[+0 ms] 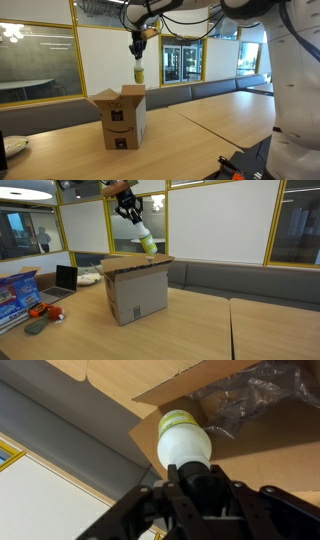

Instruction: Pick up the plastics and the bottle from the table and put them in the box

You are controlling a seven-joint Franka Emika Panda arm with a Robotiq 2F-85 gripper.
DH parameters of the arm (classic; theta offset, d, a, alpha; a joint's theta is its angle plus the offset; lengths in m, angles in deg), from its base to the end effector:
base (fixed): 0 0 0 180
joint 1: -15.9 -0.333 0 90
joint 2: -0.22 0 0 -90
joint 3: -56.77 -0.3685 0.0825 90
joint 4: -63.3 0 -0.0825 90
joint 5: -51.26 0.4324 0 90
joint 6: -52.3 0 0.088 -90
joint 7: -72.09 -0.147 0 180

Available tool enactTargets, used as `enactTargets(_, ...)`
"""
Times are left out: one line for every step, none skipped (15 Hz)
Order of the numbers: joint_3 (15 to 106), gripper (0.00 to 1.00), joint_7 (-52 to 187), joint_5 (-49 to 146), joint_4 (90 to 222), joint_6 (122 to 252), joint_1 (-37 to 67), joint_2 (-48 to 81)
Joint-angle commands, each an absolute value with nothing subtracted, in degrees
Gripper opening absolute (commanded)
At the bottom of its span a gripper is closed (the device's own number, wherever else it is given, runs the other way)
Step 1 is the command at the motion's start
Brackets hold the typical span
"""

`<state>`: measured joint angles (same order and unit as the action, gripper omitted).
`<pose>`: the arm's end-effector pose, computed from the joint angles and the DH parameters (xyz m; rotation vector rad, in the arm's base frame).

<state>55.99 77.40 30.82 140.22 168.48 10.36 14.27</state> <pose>0.7447 0.0484 0.6559 2.7052 0.3929 0.6149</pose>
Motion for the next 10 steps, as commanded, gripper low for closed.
enactTargets(55.45, 0.16, 77.61, 37.2, 140.48, 171.6, 11.85, 14.31)
enactTargets(55.4, 0.16, 77.64, 40.16, 141.7, 172.44, 12.46, 14.04)
enactTargets(55.43, 0.16, 77.55, 42.45, 142.72, 173.28, 12.85, 14.01)
enactTargets(55.41, 0.15, 77.77, 44.84, 143.92, 174.11, 13.29, 13.85)
enactTargets(55.45, 0.15, 77.84, 46.45, 144.96, 174.84, 13.5, 13.95)
enactTargets(55.43, 0.15, 78.04, 48.19, 145.88, 175.4, 13.8, 13.97)
enactTargets(55.41, 0.15, 78.09, 49.49, 146.9, 176.01, 13.98, 14.08)
enactTargets(55.16, 0.15, 77.65, 50.08, 147.47, 176.75, 14.25, 14.4)
enactTargets(55.35, 0.15, 76.91, 49.91, 148.18, 177.91, 14.03, 14.83)
enactTargets(55.42, 0.15, 76.5, 49.21, 148.73, 179.32, 13.67, 15.5)
